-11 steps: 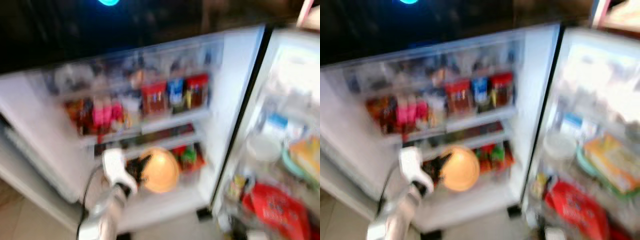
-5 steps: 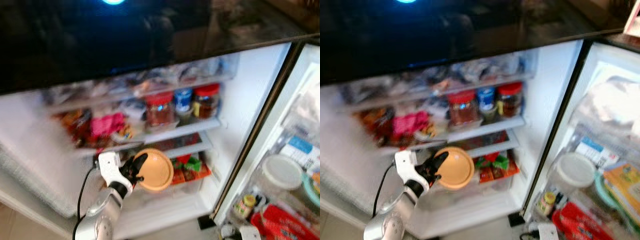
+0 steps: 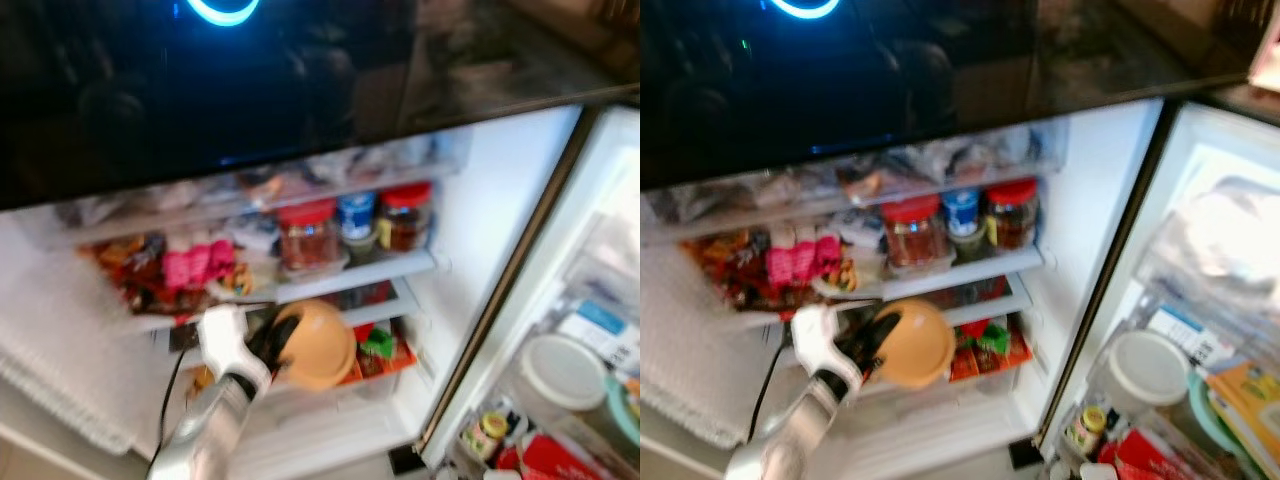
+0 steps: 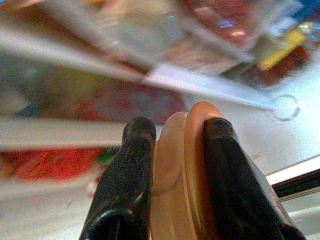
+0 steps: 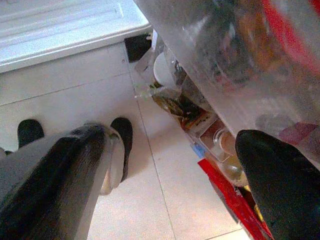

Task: Restocking fridge

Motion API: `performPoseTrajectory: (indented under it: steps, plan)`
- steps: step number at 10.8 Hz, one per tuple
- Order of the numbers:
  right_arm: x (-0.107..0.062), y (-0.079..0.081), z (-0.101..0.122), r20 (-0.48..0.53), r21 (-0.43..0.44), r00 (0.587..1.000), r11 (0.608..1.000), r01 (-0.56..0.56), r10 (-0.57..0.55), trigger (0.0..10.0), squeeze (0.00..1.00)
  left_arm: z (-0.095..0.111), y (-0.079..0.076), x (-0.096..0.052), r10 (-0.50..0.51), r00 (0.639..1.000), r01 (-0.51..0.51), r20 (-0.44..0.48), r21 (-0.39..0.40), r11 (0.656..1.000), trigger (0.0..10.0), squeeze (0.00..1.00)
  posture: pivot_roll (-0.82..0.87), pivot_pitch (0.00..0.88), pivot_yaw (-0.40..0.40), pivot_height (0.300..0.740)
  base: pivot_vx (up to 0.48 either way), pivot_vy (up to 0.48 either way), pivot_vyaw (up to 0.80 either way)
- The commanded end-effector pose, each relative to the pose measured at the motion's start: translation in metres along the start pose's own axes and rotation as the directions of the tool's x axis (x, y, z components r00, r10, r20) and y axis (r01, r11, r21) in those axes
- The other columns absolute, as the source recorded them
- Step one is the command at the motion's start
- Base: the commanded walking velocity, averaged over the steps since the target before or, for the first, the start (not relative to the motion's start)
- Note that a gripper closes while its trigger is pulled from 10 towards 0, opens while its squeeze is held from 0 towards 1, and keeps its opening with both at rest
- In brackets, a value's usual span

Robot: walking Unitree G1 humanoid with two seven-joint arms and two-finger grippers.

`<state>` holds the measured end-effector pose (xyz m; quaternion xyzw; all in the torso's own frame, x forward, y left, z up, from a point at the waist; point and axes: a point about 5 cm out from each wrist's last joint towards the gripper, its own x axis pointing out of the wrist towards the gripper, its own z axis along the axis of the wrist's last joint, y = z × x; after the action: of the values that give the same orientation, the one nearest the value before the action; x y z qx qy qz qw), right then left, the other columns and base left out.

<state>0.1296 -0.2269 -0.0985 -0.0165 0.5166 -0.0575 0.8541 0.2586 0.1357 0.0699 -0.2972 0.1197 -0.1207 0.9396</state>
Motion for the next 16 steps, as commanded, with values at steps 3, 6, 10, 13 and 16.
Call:
performPoseTrajectory:
  steps: [3,6,10,13,16]
  plan:
    - [0.001,-0.003,0.014,0.053,-0.019,0.999,1.0,0.005,-0.004,10.0,0.0,0.009,0.003,-0.003,0.015,0.998,-0.008,0.06,-0.118,0.993,10.0,0.0,-0.03,0.0,0.033,0.74,0.0,0.0,0.0]
    - [0.001,-0.004,0.014,0.057,-0.03,0.998,1.0,0.005,-0.003,10.0,0.0,0.015,0.028,-0.003,0.036,0.995,-0.02,0.09,-0.17,0.985,10.0,0.0,-0.03,0.0,0.028,0.74,0.0,0.0,0.0]
    - [0.001,-0.007,0.015,0.05,-0.071,0.999,0.997,0.004,0.0,10.0,0.0,0.011,0.047,-0.017,0.079,0.995,-0.067,0.069,-0.159,0.985,10.0,0.0,-0.03,0.0,0.012,0.74,0.0,0.0,0.0]
    - [0.001,-0.008,0.018,0.042,-0.193,0.999,0.981,-0.005,0.014,10.0,0.0,0.009,0.044,-0.014,0.05,0.997,-0.044,0.051,-0.122,0.992,10.0,0.0,-0.04,0.0,0.013,0.74,0.0,0.0,0.0]
    - [0.001,-0.008,0.019,0.024,-0.269,0.999,0.963,-0.017,0.025,10.0,0.0,0.012,0.042,-0.012,0.04,0.997,-0.034,0.06,-0.105,0.994,10.0,0.0,-0.03,0.0,0.012,0.74,0.0,0.0,0.0]
